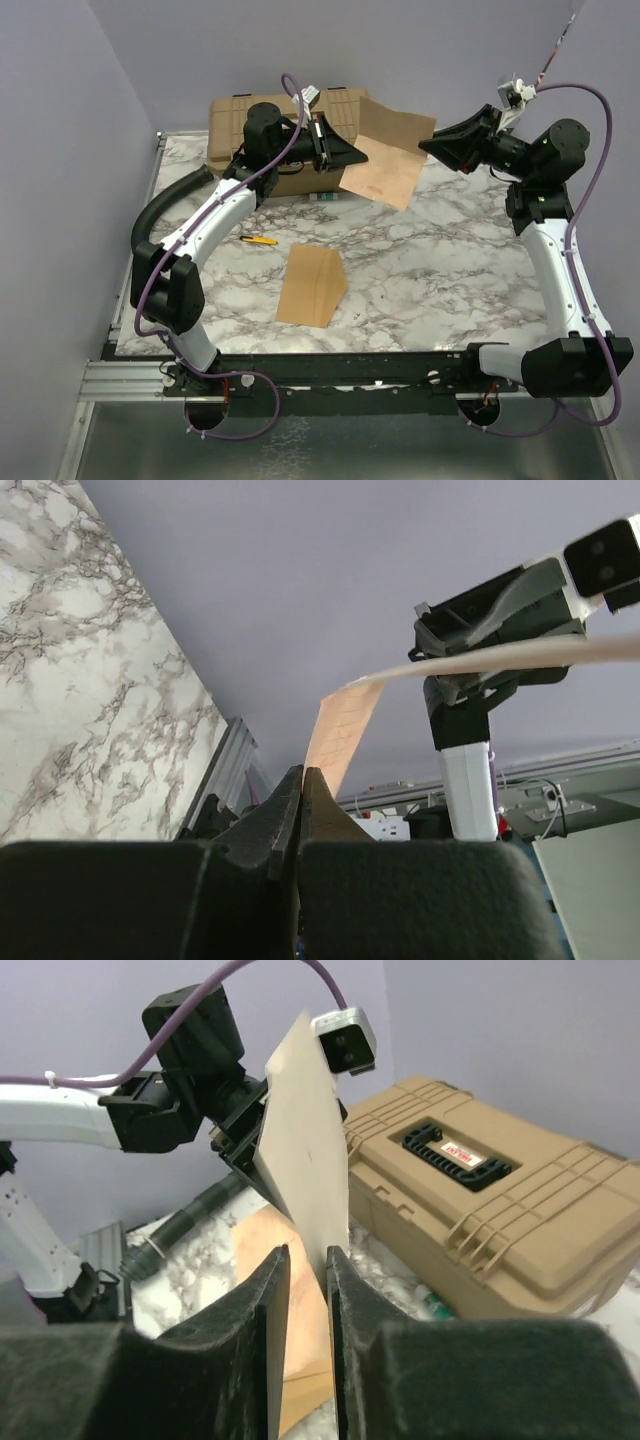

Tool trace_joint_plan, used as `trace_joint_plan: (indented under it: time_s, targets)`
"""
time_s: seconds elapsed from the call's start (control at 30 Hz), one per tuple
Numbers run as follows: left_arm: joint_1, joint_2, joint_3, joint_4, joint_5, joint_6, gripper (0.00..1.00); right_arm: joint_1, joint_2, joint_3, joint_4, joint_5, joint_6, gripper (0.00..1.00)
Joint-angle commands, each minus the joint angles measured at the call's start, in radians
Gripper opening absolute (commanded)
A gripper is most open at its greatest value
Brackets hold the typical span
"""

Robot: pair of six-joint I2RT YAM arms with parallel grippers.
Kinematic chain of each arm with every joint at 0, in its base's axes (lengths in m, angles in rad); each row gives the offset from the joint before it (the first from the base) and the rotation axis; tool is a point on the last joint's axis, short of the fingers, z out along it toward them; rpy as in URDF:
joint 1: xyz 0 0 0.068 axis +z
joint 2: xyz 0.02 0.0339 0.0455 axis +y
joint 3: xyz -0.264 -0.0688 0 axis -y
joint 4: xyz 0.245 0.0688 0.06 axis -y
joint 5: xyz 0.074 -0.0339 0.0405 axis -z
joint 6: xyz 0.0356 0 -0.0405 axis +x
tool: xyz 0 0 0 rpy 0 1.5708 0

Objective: Place the letter into the envelope and seal it

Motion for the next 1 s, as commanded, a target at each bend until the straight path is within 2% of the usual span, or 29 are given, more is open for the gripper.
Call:
trace_joint_plan:
  time_s: [0.0, 0.1, 0.23, 0.43, 0.53, 0.67, 0.77, 0.97]
  targets:
    - [0.009, 0.020, 0.025, 0.007, -0.053, -0.045, 0.00, 0.001, -0.029, 0.078, -0.256, -0.022, -0.233, 0.30]
    - [0.008, 0.023, 0.034, 0.017, -0.091, -0.034, 0.00, 0.002, -0.040, 0.096, -0.310, -0.033, -0.266, 0.41]
    - [0.008, 0.031, 0.046, 0.075, -0.113, -0.020, 0.00, 0.002, -0.033, 0.099, -0.306, -0.086, -0.228, 0.47]
    - [0.013, 0.021, 0.055, 0.084, -0.130, 0.147, 0.00, 0.002, -0.038, 0.128, -0.353, -0.102, -0.145, 0.59]
    - [0.016, 0.007, 0.049, 0.088, -0.113, 0.207, 0.00, 0.002, -0.049, 0.113, -0.361, 0.017, -0.064, 0.75]
    - [0.015, -0.010, 0.042, 0.133, -0.047, 0.197, 0.00, 0.002, -0.051, 0.050, -0.398, 0.200, 0.048, 0.91]
    - [0.016, -0.031, 0.028, 0.177, -0.017, 0.181, 0.00, 0.002, -0.054, -0.018, -0.398, 0.290, 0.105, 0.95]
    - [0.015, -0.050, 0.004, 0.270, -0.019, 0.083, 0.00, 0.006, -0.019, -0.111, -0.202, 0.206, 0.291, 0.97]
